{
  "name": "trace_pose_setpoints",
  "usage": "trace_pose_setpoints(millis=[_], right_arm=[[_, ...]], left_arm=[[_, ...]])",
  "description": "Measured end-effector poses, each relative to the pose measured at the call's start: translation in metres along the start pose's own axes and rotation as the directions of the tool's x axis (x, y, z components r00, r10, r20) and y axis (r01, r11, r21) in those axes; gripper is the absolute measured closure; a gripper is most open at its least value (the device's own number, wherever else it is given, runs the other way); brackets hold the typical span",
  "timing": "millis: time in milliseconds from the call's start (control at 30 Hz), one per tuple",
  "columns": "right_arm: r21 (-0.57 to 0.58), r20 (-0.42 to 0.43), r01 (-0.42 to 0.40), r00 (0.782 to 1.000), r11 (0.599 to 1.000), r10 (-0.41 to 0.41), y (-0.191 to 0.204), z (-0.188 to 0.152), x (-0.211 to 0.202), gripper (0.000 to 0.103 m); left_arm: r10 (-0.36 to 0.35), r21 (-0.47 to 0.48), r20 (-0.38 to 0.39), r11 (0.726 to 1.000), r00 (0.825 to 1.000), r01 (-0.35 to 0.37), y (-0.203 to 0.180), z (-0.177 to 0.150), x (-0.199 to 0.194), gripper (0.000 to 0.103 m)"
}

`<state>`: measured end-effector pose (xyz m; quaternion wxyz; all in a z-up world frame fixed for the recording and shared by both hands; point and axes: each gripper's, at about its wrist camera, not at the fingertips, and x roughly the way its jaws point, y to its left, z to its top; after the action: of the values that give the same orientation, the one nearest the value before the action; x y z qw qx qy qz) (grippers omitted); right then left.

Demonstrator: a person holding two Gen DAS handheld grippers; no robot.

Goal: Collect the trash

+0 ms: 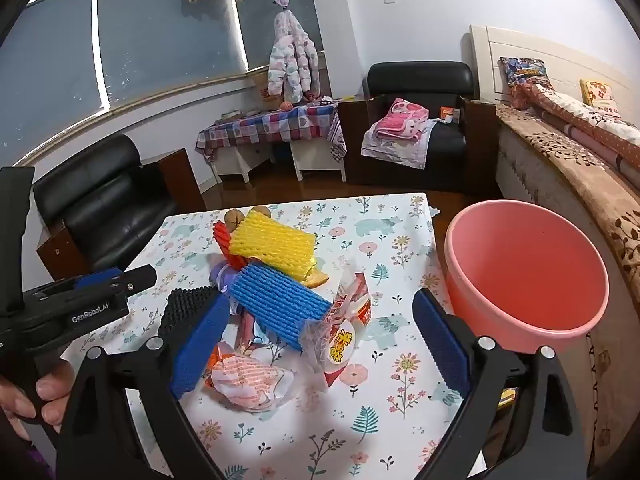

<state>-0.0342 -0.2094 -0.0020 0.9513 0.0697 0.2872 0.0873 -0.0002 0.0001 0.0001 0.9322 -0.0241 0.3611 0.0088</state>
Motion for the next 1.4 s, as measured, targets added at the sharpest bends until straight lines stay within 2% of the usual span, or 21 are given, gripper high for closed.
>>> trace_pose_setpoints(millis=[1400], right_arm=[[0.016,0.004,0.018,1.000,1.000,-0.018,-0.0056,0.0007,-0.0018,0.010]], left_arm=[[-0.011,-0.011,0.000,1.000,1.000,0.011,-0.0003,-0.0019,-0.0067,0.047]])
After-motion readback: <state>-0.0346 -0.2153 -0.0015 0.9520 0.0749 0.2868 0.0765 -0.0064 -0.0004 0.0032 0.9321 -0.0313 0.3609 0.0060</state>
